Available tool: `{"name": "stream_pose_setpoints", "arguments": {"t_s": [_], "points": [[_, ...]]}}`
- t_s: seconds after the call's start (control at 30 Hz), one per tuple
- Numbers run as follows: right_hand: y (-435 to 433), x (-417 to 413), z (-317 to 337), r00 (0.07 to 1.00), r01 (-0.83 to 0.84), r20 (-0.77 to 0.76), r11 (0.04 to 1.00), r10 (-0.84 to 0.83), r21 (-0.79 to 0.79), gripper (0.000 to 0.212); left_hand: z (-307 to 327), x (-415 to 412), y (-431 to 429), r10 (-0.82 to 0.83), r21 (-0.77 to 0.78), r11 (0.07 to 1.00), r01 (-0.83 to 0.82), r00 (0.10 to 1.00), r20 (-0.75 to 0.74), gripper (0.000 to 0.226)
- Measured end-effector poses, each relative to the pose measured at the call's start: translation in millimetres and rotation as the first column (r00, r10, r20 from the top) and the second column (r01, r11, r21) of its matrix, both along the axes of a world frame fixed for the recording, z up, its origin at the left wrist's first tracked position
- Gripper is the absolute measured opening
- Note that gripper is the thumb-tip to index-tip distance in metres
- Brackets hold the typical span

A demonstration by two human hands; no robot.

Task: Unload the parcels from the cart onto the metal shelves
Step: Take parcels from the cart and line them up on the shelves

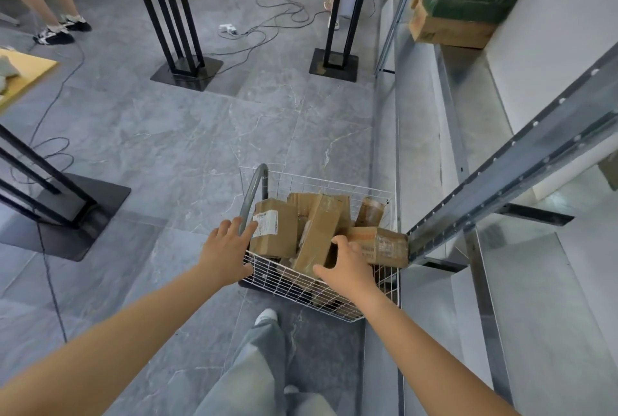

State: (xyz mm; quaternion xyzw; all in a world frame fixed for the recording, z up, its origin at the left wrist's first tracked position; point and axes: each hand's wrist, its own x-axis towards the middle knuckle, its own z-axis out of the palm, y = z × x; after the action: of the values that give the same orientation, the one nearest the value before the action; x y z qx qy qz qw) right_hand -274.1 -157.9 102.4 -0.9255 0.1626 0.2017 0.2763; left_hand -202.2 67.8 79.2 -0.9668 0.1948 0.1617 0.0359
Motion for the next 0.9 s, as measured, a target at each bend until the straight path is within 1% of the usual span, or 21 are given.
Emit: {"name": "stream_pose_setpoints", "arguments": {"t_s": [0.13,0.27,0.37,0.43,0.5,0.57,0.63,0.77,0.9], "points": [[16,40,-17,0.998,0.006,-0.067,1.0,-0.004,0.03,0.063,-17,34,-3,0.008,-0.021,1.0,-0.01,0.997,-0.08,0.087],[26,76,-41,0.987,0.063,-0.148,0.997,-0.055,0.049,0.065,-40,65,-14,0.014,-0.046,0.999,-0.022,0.986,-0.167,0.088],[30,102,-65,0.973,0.119,-0.205,0.99,-0.102,0.071,0.068,-62,87,-25,0.001,0.005,1.0,0.0,0.973,-0.232,0.087],[31,120,-79,0.96,0.136,-0.256,0.987,-0.11,0.088,0.066,-74,102,-29,0.001,0.036,0.999,0.009,0.962,-0.272,0.088],[32,135,-90,0.95,0.164,-0.285,0.982,-0.13,0.097,0.064,-88,116,-33,0.0,0.031,0.999,0.01,0.951,-0.309,0.085],[32,146,-100,0.942,0.19,-0.298,0.977,-0.155,0.092,0.064,-100,125,-37,0.034,0.007,0.999,-0.034,0.932,-0.362,0.083],[32,154,-107,0.94,0.194,-0.3,0.977,-0.159,0.087,0.062,-112,131,-41,0.089,0.0,0.995,-0.099,0.898,-0.43,0.085],[32,166,-122,0.93,0.244,-0.319,0.957,-0.185,0.157,0.069,-136,130,-49,0.212,-0.027,0.96,-0.279,0.786,-0.582,0.082],[25,179,-140,0.925,0.257,-0.336,0.943,-0.176,0.214,0.075,-160,130,-54,0.27,-0.025,0.925,-0.379,0.701,-0.66,0.088]]}}
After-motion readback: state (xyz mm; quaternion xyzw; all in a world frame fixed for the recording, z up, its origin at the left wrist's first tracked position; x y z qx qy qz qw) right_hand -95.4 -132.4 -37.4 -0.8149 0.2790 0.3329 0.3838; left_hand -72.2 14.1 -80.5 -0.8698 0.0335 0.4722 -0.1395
